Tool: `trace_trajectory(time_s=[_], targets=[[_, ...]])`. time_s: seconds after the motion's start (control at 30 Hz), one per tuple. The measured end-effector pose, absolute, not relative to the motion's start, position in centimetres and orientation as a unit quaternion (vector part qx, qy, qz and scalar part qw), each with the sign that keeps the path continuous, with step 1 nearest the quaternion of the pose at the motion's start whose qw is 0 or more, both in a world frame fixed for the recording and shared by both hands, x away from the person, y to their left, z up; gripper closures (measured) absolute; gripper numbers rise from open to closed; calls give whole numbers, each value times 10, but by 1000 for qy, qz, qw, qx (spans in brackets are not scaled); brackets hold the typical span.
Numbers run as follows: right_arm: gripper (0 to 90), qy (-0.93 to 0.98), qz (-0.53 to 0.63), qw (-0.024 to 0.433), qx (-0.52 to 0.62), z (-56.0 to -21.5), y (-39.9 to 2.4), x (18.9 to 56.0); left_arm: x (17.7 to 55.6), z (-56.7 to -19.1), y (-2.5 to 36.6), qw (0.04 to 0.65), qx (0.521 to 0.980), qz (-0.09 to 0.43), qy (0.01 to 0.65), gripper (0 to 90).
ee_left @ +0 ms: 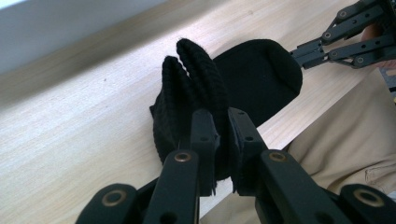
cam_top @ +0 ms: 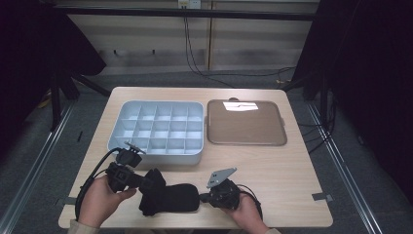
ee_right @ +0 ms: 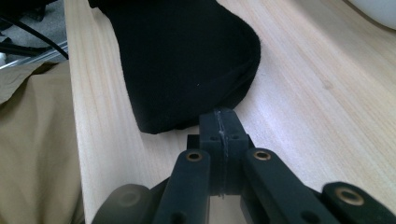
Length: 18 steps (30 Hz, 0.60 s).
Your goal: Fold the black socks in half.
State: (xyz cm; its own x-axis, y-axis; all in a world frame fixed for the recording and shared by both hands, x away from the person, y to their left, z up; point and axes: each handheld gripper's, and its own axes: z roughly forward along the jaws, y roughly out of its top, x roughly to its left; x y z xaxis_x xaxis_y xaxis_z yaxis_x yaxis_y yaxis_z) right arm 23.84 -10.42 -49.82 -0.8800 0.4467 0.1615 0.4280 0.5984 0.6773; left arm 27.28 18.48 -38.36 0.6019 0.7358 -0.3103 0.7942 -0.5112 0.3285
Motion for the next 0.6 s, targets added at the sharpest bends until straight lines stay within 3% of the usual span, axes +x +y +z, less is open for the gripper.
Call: trace_trajectory(time_s=[0.6], targets=[[900, 891, 379, 11, 251, -499, -102, 240, 272, -385, 164, 221, 875, -74, 425, 824]])
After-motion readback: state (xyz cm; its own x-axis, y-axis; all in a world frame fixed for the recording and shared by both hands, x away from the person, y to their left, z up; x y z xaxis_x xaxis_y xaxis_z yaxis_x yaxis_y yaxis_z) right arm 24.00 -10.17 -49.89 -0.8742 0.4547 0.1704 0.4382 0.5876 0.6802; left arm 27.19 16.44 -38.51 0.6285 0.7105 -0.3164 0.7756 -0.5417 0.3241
